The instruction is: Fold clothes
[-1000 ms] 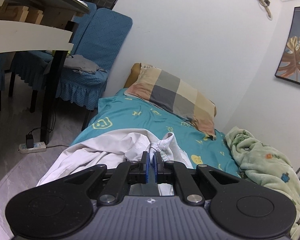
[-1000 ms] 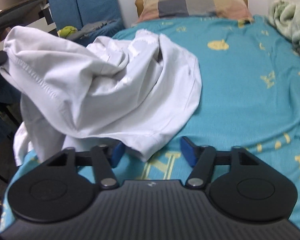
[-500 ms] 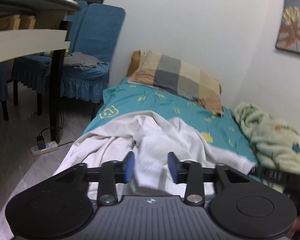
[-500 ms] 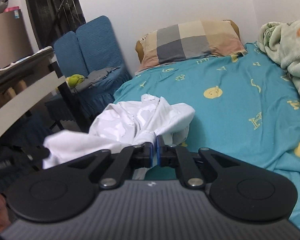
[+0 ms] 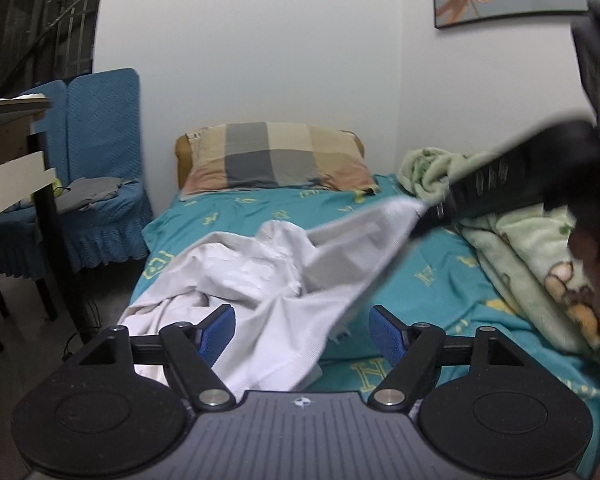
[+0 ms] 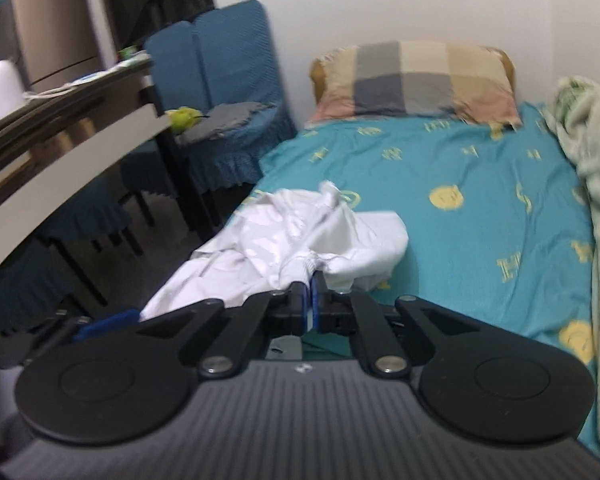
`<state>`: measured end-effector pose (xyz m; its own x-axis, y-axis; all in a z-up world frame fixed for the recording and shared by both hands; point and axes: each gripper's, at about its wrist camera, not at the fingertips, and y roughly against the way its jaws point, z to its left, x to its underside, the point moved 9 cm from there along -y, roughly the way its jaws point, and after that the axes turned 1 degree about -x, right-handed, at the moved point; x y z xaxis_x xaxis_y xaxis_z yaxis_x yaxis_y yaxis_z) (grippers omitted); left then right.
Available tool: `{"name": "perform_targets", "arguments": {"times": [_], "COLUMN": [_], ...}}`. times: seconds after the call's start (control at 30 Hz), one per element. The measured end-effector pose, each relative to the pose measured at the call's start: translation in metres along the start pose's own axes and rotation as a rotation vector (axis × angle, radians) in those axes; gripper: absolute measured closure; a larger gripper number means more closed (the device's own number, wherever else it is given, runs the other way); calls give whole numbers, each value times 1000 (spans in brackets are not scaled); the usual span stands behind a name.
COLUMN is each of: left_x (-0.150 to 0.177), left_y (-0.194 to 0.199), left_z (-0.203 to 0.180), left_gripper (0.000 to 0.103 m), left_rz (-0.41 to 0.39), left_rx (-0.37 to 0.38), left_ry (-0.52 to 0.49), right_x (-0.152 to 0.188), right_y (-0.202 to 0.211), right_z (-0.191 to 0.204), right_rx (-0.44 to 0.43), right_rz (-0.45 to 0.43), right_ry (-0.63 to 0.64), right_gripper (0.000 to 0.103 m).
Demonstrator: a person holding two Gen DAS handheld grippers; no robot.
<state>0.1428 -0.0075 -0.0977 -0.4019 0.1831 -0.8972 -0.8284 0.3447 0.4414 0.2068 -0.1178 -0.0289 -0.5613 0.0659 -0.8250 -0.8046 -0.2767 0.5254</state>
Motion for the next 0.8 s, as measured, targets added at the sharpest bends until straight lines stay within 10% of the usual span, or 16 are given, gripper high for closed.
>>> {"name": "perform_targets", "arguments": {"times": [0.3, 0.8], "left_x": [24, 105], "left_y": [-26, -101], "left_z": [-15, -41], "left_gripper": [23, 38], "left_rz": [67, 304], "left_rx": [-30, -80], "left_ry": [-68, -533], "right_x": [-1, 43], "right_y": [12, -20], "right_z": [-16, -87], "right_rx": [-73, -74], "right_rz": [-86, 99], "right_ry": [-83, -289], "right_gripper": [100, 97]}}
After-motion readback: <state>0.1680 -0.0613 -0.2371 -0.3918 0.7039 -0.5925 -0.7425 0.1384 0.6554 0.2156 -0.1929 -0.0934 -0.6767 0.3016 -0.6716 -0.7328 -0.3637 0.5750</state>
